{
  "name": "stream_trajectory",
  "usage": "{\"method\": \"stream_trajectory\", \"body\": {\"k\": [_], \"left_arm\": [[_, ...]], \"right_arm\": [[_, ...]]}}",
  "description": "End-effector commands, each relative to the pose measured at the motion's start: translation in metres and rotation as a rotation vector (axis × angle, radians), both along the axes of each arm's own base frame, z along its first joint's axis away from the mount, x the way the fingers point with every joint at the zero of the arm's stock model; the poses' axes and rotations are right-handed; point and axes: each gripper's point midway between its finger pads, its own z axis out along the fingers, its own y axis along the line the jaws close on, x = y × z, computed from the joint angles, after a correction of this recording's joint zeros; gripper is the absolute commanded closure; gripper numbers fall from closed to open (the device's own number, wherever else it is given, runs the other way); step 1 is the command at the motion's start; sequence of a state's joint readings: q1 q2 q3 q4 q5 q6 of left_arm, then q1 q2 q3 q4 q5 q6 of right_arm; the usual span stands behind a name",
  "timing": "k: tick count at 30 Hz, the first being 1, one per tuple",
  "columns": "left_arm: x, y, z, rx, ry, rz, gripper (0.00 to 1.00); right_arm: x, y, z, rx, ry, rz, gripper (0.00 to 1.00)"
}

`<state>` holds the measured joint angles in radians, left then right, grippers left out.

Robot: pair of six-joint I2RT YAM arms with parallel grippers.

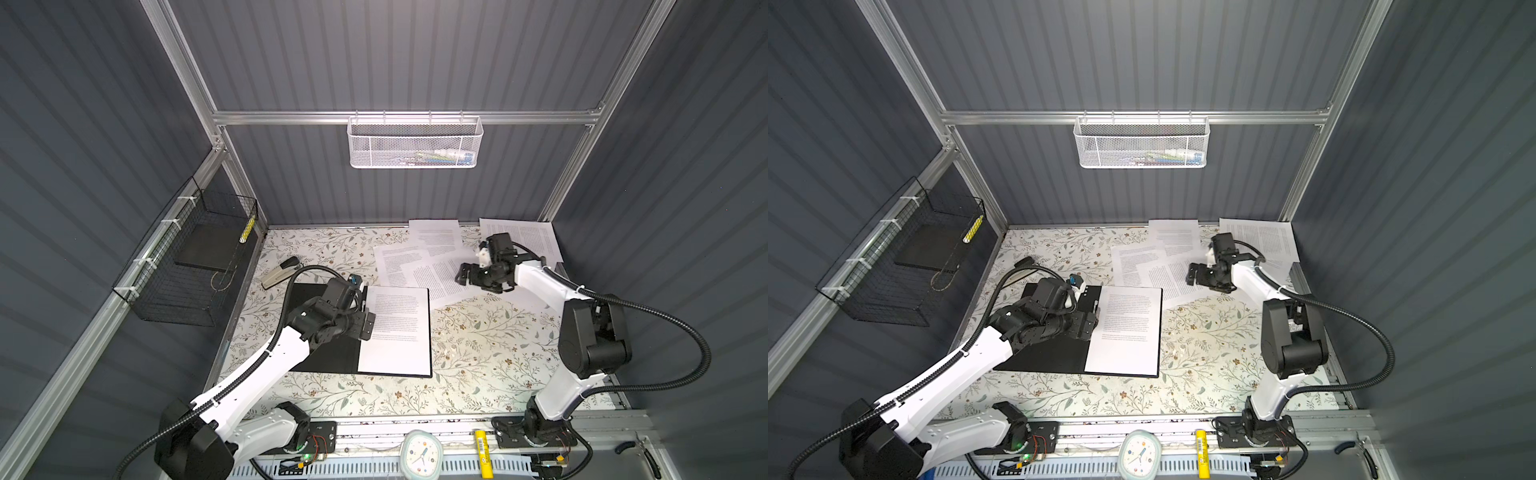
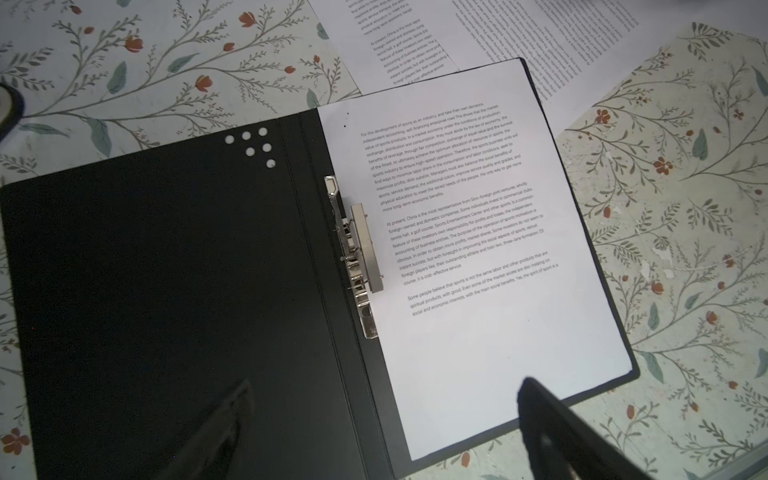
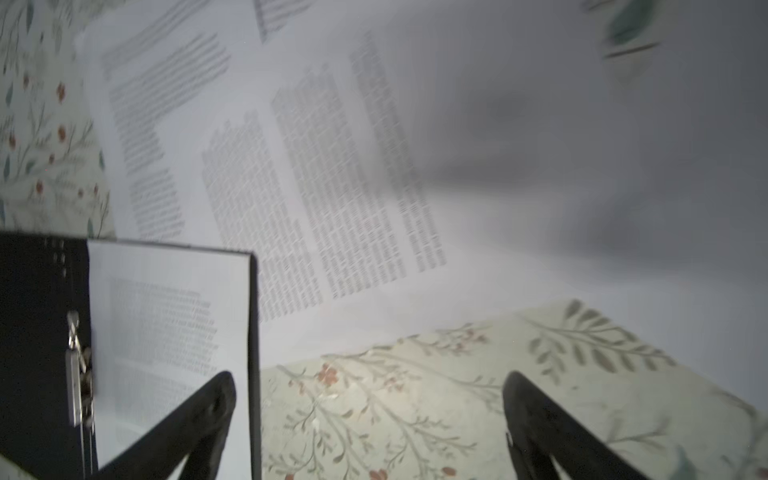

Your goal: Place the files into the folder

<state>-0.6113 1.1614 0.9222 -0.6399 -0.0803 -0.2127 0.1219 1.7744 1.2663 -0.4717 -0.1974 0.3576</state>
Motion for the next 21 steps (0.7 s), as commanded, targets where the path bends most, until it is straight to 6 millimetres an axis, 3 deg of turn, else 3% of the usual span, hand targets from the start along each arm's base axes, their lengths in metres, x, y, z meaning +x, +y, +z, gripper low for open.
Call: {"method": "stream_trajectory", "body": {"k": [1,5,9,15,21], "left_arm": [[0.006,-0.022,0.008,-0.116,0.046,0.013,0.0],[0.005,-0.05,0.009,-0.195,0.065,0.002,0.0],[0.002,-0.072,0.009,-0.199,0.059,-0.022,0.0],[0.003,-0.087,0.009,-0.212,0.059,-0.031,0.0],[0.006,-0.097,0.013,-0.245,0.059,-0.037,0.0]], "right_arm": [[0.029,-0.024,-0.013,0.022,0.022,-0.165,0.01],[0.051,-0.034,-0.019,0.046,0.04,-0.191,0.01],[0.062,-0.025,-0.026,0.092,0.081,-0.152,0.01],[0.058,-0.007,-0.044,0.139,0.144,-0.09,0.01],[0.051,0.03,-0.053,0.171,0.179,0.022,0.01]]}}
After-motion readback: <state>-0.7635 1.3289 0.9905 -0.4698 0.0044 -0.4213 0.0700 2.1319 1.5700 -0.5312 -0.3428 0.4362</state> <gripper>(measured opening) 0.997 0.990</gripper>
